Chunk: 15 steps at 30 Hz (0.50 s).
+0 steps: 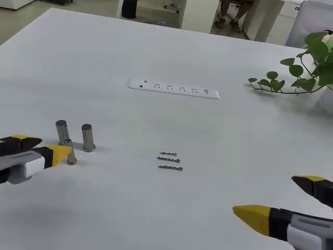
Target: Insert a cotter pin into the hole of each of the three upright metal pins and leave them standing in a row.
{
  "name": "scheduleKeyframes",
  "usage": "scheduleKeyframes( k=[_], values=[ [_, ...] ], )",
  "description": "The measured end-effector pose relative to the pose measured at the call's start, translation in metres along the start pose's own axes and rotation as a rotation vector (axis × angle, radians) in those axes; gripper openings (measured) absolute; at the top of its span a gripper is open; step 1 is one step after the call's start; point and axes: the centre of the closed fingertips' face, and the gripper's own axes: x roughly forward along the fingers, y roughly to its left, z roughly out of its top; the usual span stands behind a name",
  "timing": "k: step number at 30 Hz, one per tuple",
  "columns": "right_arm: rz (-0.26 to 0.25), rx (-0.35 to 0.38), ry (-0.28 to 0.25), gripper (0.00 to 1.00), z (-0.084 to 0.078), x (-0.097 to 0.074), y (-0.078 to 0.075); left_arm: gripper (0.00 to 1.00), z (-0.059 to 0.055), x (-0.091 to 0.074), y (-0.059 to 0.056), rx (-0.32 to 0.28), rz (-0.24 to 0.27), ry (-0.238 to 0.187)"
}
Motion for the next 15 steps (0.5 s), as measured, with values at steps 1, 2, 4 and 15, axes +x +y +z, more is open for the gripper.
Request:
scheduleKeyframes(
  k=[1,2,4,15],
  values=[
    [0.001,-0.001,0.001,0.89,0.000,0.000,0.000,0.34,-0.001,0.002,0.000,0.004,0.000,0.003],
    [0.002,-0.002,0.001,0.89,0.001,0.000,0.001,0.33,-0.002,0.003,0.000,0.010,-0.003,0.004],
    [0.001,-0.004,0.001,0.89,0.001,0.001,0.000,0.31,-0.003,0.007,-0.001,0.009,-0.008,0.007],
    [0.007,-0.006,0.014,0.89,0.000,0.002,0.001,0.23,-0.012,0.032,-0.003,0.053,-0.026,0.049]
  ],
)
